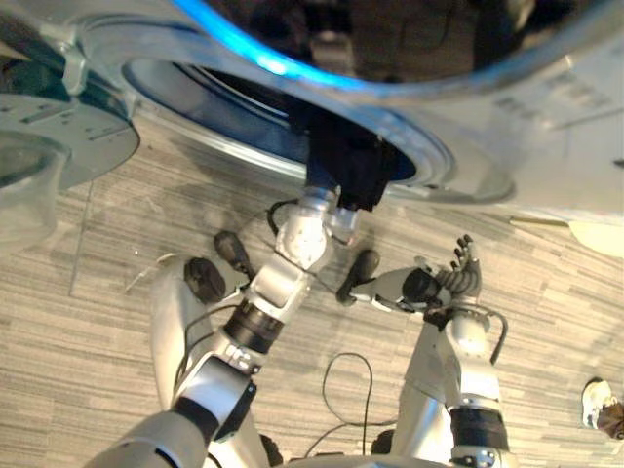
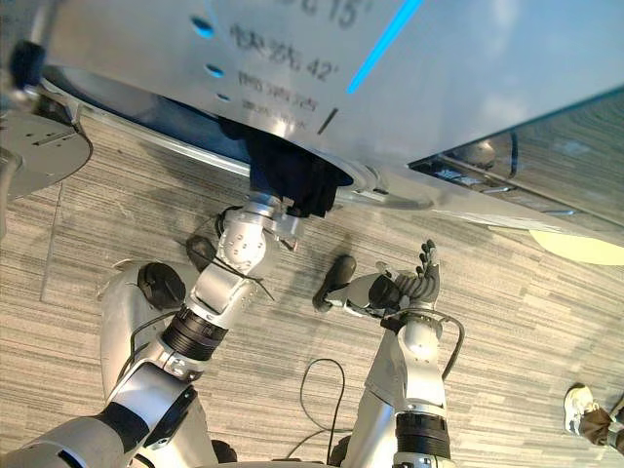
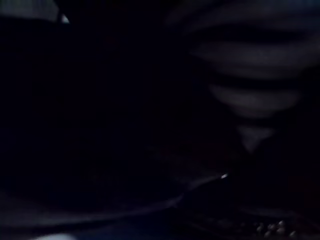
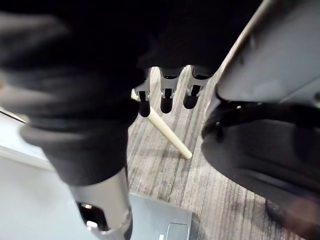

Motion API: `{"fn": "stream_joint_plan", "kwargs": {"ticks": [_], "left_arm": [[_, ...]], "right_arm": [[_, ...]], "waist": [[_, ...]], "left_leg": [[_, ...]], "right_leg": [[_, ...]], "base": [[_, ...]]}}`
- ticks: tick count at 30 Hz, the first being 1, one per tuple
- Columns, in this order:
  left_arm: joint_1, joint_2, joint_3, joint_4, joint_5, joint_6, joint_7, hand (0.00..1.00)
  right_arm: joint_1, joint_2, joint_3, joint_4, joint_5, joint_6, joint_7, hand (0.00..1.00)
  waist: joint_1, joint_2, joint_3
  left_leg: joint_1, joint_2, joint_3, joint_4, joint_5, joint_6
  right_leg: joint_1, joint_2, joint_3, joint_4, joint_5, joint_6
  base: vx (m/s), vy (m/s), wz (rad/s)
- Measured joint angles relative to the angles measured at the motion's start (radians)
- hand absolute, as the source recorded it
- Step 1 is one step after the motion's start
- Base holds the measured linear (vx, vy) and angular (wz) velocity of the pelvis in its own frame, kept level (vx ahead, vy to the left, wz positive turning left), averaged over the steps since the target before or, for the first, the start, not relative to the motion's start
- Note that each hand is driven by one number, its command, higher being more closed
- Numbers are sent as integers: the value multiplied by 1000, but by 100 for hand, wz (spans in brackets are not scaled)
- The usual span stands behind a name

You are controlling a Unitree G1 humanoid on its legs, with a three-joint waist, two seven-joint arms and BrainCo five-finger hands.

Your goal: Pick up the laundry basket with both hands and put the clothes into the washing machine.

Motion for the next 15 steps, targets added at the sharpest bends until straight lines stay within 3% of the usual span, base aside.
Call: {"fn": "stream_joint_plan", "kwargs": {"ticks": [2,7,9,11,13,15], "left_arm": [[-25,-1,-16,28,104,19,1,100],[-254,11,22,140,147,79,25,100],[-433,27,56,194,108,94,49,100],[-530,43,68,193,57,90,54,100],[-666,66,84,192,-59,68,78,100],[-689,101,85,198,-116,43,90,100]], "right_arm": [[0,0,0,1,7,-12,7,0],[-10,-1,0,1,19,-27,11,0],[-39,-1,0,1,30,-30,12,0],[-49,-1,-2,1,39,-37,12,0],[-72,2,-1,9,44,-34,19,0],[-70,6,1,1,47,-34,34,0]], "waist": [[-4,0,0],[-18,-1,0],[-38,-2,-2],[-39,-3,-3],[-59,-6,-5],[-56,-7,-3]], "left_leg": [[1,6,22,-23,0,0],[3,19,53,-59,1,-1],[3,24,71,-91,1,-2],[3,32,81,-102,1,0],[18,39,133,-149,9,-9],[23,32,54,-5,-8,-15]], "right_leg": [[-7,0,0,-26,17,-2],[-16,12,1,-75,28,16],[-12,13,-16,-127,30,18],[-13,13,-23,-148,36,31],[-15,1,-31,-208,52,35],[-10,9,-40,-221,68,45]], "base": [[12,9,-2],[4,3,-7],[5,34,-20],[-7,39,-27],[-14,31,-3],[10,84,-40]]}}
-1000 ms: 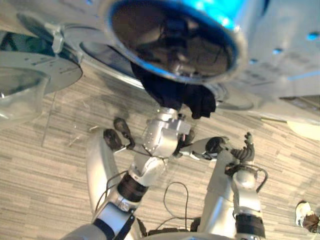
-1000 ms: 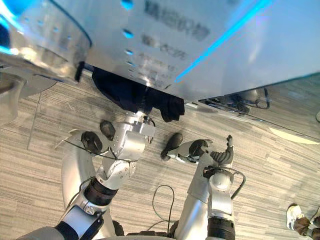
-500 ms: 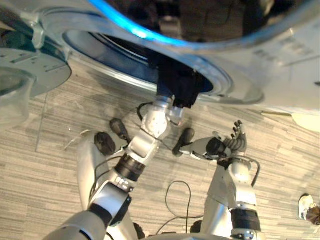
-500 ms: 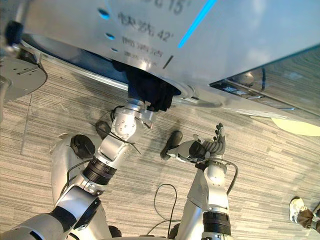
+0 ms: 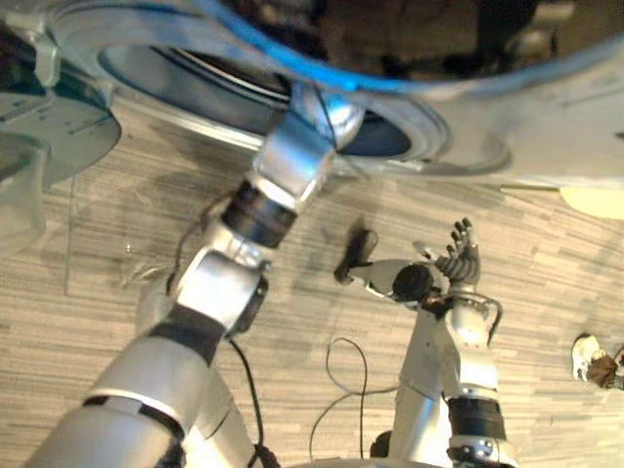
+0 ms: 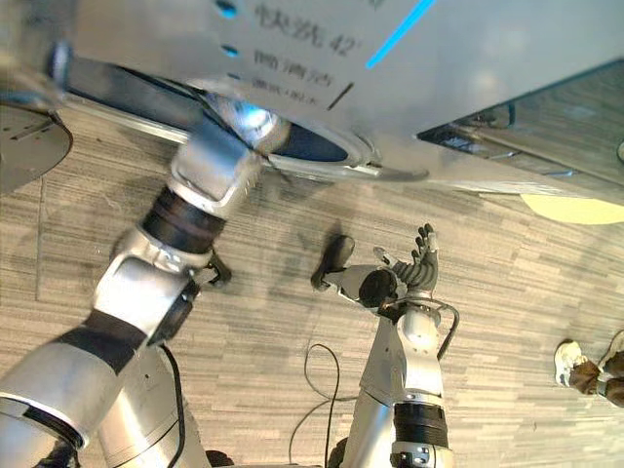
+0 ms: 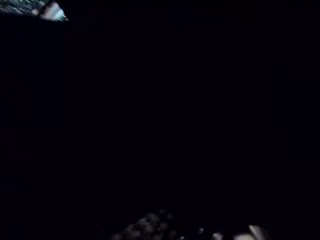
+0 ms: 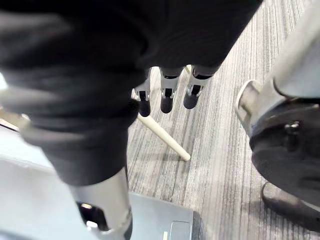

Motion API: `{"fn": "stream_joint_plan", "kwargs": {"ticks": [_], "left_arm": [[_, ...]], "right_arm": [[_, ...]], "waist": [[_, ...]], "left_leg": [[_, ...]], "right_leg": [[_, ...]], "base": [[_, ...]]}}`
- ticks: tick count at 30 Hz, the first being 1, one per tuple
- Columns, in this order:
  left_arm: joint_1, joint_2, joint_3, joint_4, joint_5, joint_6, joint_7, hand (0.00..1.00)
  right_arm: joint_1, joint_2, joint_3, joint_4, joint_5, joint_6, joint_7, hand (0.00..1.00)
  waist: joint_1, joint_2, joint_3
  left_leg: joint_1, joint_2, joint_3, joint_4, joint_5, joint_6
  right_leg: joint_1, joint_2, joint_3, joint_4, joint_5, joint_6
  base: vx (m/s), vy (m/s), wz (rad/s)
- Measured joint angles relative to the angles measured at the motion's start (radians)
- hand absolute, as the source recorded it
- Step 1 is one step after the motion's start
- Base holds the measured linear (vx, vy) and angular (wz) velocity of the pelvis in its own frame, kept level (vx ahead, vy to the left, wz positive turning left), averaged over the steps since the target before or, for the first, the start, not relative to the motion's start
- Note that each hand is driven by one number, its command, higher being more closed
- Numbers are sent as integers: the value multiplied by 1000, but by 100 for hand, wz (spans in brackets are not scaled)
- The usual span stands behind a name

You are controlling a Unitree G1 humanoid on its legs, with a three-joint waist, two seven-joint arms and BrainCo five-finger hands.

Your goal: Pick up the laundry basket with both hands and put the clothes into the washing machine.

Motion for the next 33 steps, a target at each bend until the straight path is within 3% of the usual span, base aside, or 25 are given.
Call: {"fn": "stream_joint_plan", "kwargs": {"ticks": [1,3,6,7,9,11,12,13,14,16,17,19,23,28,33], "left_arm": [[3,27,13,2,-93,-9,5,100],[-5,33,17,0,-173,-27,15,100],[-56,71,12,3,-236,-52,27,100],[-72,103,6,3,-235,-52,27,0],[-98,144,-23,2,-167,-48,45,0],[-152,210,-127,2,174,20,83,0],[-165,226,-165,2,231,32,87,0],[-175,257,-223,2,387,64,82,0],[-175,270,-243,1,444,79,76,0],[-172,308,-294,5,694,133,53,0],[-171,314,-311,7,739,139,53,0],[-145,320,-385,13,941,157,43,0],[-21,289,-519,76,1123,157,10,0],[19,249,-504,131,1217,162,1,0],[20,214,-464,175,1215,198,24,0]], "right_arm": [[-3,-8,3,3,2,3,3,0],[5,-8,5,6,3,3,8,0],[4,-8,11,8,13,5,24,0],[4,-8,12,6,26,3,32,0],[10,-8,7,5,35,1,42,0],[13,-8,6,2,37,-6,44,0],[13,-8,6,2,37,-8,44,0],[15,-8,6,3,37,-16,44,0],[17,-8,6,3,37,-24,43,0],[29,-9,4,5,38,-48,43,0],[33,-10,4,6,38,-53,43,0],[48,-16,3,23,50,-79,41,0],[48,-40,3,51,104,-101,39,0],[49,-83,7,65,155,-118,38,0],[48,-105,32,84,156,-142,15,0]], "waist": [[2,-6,-2],[0,-6,-3],[2,-11,-9],[1,-13,-8],[0,-14,-8],[0,-15,-8],[0,-15,-8],[0,-14,-7],[0,-14,-7],[0,-14,-4],[1,-15,-3],[0,-14,0],[1,-15,16],[6,-17,17],[12,-17,16]], "left_leg": [[51,2,1,-28,-106,22],[51,4,12,-37,-107,23],[59,22,45,-106,-88,-9],[60,36,52,-124,-80,-23],[61,41,62,-147,-73,-34],[64,43,70,-166,-73,-35],[65,45,73,-171,-73,-34],[67,48,79,-177,-73,-34],[67,48,81,-179,-73,-34],[73,48,92,-189,-73,-35],[74,48,94,-191,-73,-35],[79,47,105,-197,-73,-35],[90,46,105,-187,-72,-36],[91,47,108,-168,-72,-36],[91,50,112,-166,-72,-36]], "right_leg": [[0,0,-3,24,24,-2],[29,0,2,7,47,-9],[38,9,-24,-62,52,-5],[45,22,-35,-85,54,-3],[48,27,-43,-108,55,-2],[52,36,-48,-138,61,6],[54,36,-51,-145,62,7],[58,35,-57,-156,64,10],[59,35,-58,-159,65,13],[63,33,-60,-170,67,16],[64,33,-60,-172,67,16],[68,26,-59,-173,69,21],[79,18,-55,-159,73,27],[64,13,-31,-126,73,27],[59,10,-28,-121,73,27]], "base": [[22,112,-55],[7,48,-16],[0,-22,4],[-6,-62,4],[-22,-43,-2],[-39,1,-13],[-43,23,-15],[-33,25,-10],[-39,32,-6],[-35,24,6],[-22,12,11],[-15,8,18],[-10,6,9],[-15,-26,8],[-12,-14,2]]}}
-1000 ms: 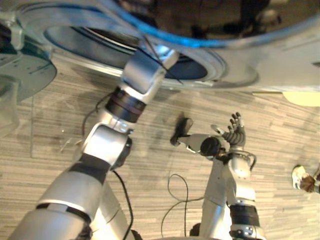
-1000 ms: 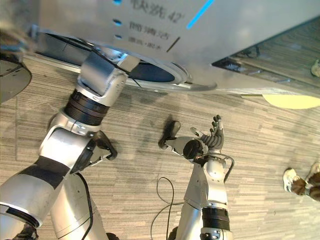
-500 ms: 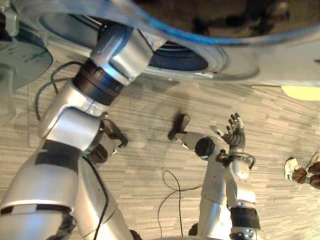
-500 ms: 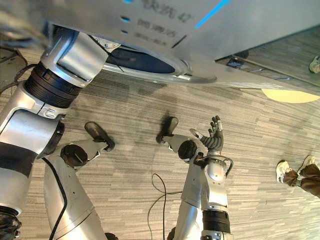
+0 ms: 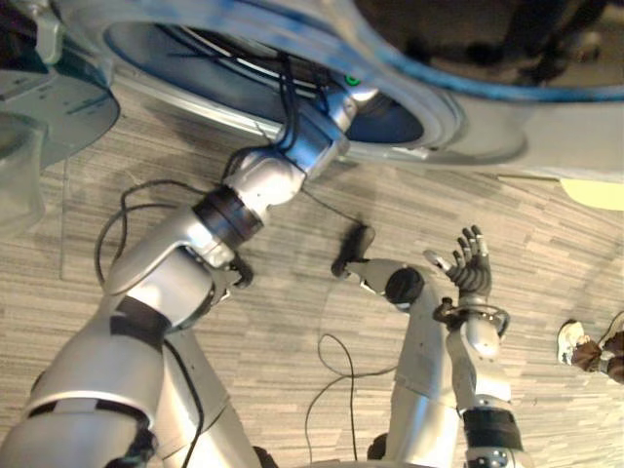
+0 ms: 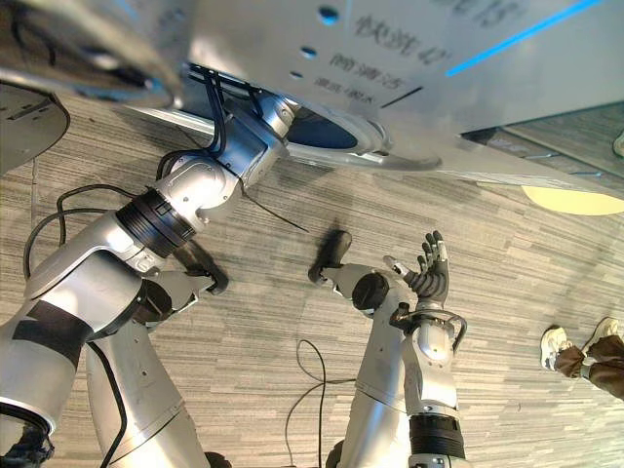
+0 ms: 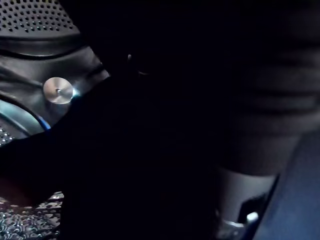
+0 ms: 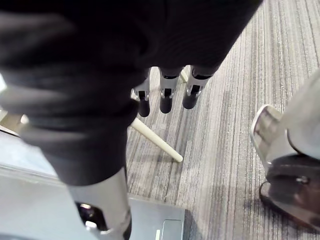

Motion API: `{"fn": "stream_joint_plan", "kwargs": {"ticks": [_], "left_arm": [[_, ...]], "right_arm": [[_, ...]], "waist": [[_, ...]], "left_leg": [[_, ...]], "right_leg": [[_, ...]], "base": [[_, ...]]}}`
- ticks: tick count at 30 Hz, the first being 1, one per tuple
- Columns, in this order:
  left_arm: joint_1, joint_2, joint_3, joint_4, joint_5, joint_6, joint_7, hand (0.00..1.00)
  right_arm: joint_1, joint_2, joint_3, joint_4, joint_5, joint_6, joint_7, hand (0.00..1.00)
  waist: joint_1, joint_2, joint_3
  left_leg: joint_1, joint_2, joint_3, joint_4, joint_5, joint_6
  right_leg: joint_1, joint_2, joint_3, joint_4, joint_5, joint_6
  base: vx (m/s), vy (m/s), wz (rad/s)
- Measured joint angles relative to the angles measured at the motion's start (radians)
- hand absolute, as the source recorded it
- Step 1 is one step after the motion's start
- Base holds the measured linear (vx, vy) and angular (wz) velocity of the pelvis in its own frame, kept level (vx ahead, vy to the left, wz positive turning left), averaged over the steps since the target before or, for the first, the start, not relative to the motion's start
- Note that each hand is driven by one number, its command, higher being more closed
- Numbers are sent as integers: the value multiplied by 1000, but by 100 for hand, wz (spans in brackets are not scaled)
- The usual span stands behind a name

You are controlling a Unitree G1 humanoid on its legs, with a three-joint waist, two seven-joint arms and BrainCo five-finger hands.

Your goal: Pick up the laundry basket with both hands and put the clothes into the washing machine.

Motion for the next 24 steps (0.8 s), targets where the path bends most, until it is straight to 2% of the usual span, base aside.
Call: {"fn": "stream_joint_plan", "kwargs": {"ticks": [7,11,15,19,24], "left_arm": [[7,-134,216,48,-87,76,38,0],[74,-178,303,13,-145,89,42,0],[230,-183,363,-97,-181,94,43,0],[343,-178,436,-221,-178,117,85,0],[561,-184,470,-440,-136,106,87,0]], "right_arm": [[-1,28,47,53,-10,2,-18,0],[-3,49,68,56,-9,5,-18,0],[-3,51,84,59,-9,9,-16,0],[-3,50,85,67,-9,3,-16,0],[-1,37,86,74,-7,-11,-14,0]], "waist": [[9,0,0],[10,-1,0],[16,1,1],[20,2,2],[42,6,6]], "left_leg": [[0,1,3,-8,0,0],[1,1,1,-14,0,0],[1,-1,0,-17,0,0],[2,-9,-2,-23,6,-11],[4,-18,-6,-37,13,-23]], "right_leg": [[-1,0,-3,-5,0,0],[6,-2,-11,-5,0,0],[6,-5,-13,-3,0,0],[5,-10,-12,4,0,0],[5,-8,-10,7,0,0]], "base": [[-18,-7,-1],[-28,-18,6],[-22,-11,3],[-24,-19,9],[-31,-29,10]]}}
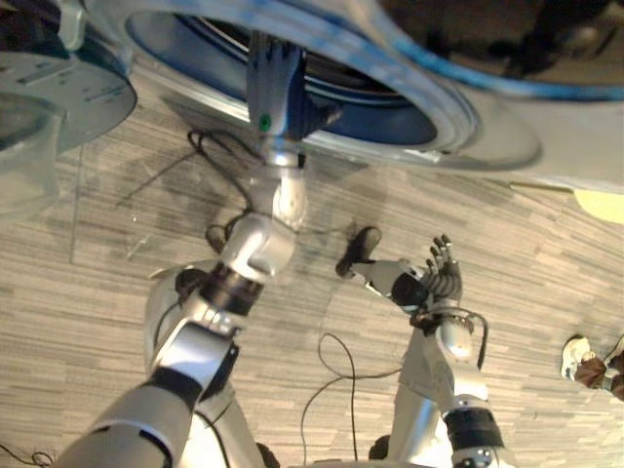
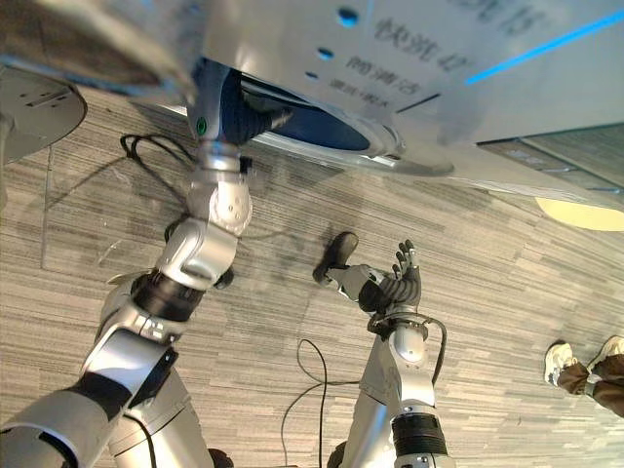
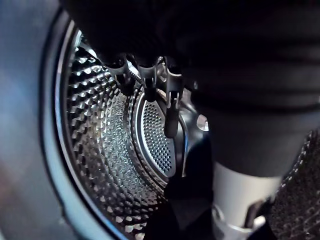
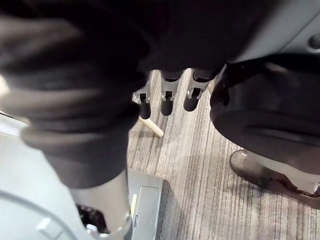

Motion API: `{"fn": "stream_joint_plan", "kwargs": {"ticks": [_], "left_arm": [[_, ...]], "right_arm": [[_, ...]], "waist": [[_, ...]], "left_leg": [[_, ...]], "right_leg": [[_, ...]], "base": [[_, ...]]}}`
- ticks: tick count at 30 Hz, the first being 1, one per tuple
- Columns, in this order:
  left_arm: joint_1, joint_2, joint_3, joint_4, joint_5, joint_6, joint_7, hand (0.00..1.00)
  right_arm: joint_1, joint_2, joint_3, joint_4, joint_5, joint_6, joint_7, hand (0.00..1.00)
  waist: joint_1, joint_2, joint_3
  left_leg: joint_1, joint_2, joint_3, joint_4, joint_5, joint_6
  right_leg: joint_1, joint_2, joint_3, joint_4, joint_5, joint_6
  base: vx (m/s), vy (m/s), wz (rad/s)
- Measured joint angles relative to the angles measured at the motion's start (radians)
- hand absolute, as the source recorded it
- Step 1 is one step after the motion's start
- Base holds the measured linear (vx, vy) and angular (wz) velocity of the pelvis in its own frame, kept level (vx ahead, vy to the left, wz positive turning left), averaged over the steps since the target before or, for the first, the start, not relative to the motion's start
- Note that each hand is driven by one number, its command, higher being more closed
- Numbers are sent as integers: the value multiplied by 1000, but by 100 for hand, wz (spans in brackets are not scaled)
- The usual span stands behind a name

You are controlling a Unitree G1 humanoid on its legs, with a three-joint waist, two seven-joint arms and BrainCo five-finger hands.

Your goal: Pick up the laundry basket with both hands and put the clothes into the washing machine.

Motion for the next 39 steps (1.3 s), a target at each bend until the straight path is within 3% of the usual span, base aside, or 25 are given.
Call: {"fn": "stream_joint_plan", "kwargs": {"ticks": [5,10,13,14,15,16,17,20,25,30,32,36,39], "left_arm": [[119,5,109,-134,9,-45,85,0],[322,70,243,-317,15,-111,198,0],[494,83,279,-392,5,-157,222,0],[560,67,282,-414,-11,-180,227,0],[587,52,282,-422,-23,-189,229,0],[630,39,282,-442,-35,-200,231,0],[641,40,281,-447,-41,-212,235,0],[724,17,271,-463,-90,-261,235,0],[856,-45,254,-427,-144,-300,184,0],[905,-92,255,-375,-204,-304,117,0],[920,-100,258,-343,-252,-307,69,0],[970,-108,264,-340,-353,-335,-13,0],[1008,-119,260,-327,-410,-356,-95,0]], "right_arm": [[16,-39,31,0,10,-7,24,0],[36,-62,35,1,20,-35,42,0],[52,-65,34,1,21,-45,45,0],[65,-80,37,1,22,-47,51,0],[72,-88,36,2,22,-49,50,0],[77,-100,34,3,31,-49,51,0],[79,-103,34,2,32,-51,57,0],[83,-113,27,13,38,-49,58,0],[83,-138,25,24,37,-47,53,0],[81,-157,22,25,37,-39,32,0],[81,-157,22,59,37,-11,18,0],[86,-156,36,166,27,39,16,0],[128,-150,64,272,-3,73,22,0]], "waist": [[11,-2,7],[37,10,15],[41,11,17],[71,31,21],[89,33,12],[86,20,4],[83,26,3],[88,23,-9],[92,23,-7],[111,38,57],[112,51,69],[108,52,69],[106,58,64]], "left_leg": [[6,-17,-7,-10,5,-10],[8,-23,-10,-15,7,-13],[0,-23,-24,45,12,-19],[4,-40,-123,145,3,-14],[41,-48,-145,115,-65,-16],[42,-70,-144,135,-86,-2],[35,-70,-145,136,-86,-2],[28,-71,-152,128,-81,-9],[37,-89,-169,133,-69,-17],[131,-100,-170,116,-57,-23],[230,-103,-155,75,-45,-28],[458,-112,-105,-76,0,-49],[686,-140,-80,-284,78,-83]], "right_leg": [[0,0,5,1,0,0],[0,0,4,-2,0,0],[-1,-11,11,38,-9,-16],[0,-3,5,51,-10,-16],[-1,1,1,64,-8,-15],[-9,-21,13,103,-9,-40],[-16,-27,14,106,-12,-47],[-18,-32,6,121,-33,-48],[-5,-52,4,162,-62,-57],[82,-55,5,170,-71,-68],[170,-54,3,147,-71,-69],[370,-31,-22,35,-70,-69],[606,-2,-95,-117,-53,-71]], "base": [[-35,-19,6],[-29,-5,0],[-5,-16,7],[35,23,-42],[37,71,-41],[22,51,-7],[-2,-8,25],[-7,-74,15],[3,-74,21],[14,-75,16],[42,-80,20],[79,-116,13],[82,-197,36]]}}
